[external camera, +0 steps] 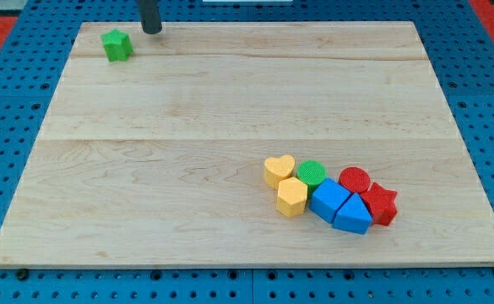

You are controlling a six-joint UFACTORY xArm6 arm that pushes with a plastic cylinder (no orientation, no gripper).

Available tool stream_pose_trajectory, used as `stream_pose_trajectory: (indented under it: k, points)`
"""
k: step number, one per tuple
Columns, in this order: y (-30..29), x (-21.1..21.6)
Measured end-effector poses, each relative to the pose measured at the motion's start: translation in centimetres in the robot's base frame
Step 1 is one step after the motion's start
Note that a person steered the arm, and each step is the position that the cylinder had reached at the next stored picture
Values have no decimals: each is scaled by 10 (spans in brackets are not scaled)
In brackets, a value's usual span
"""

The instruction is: Push the green star diagonally to the yellow heart

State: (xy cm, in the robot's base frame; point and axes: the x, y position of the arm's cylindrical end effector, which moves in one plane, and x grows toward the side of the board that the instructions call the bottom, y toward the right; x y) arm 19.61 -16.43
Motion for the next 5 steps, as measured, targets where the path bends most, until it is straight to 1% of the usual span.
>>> stream_pose_trajectory:
  k: [1, 2, 3, 4, 5]
  points:
    - [-73, 1]
    - [-84, 38]
    - [-25, 55]
    - [29, 56]
    - [40, 96]
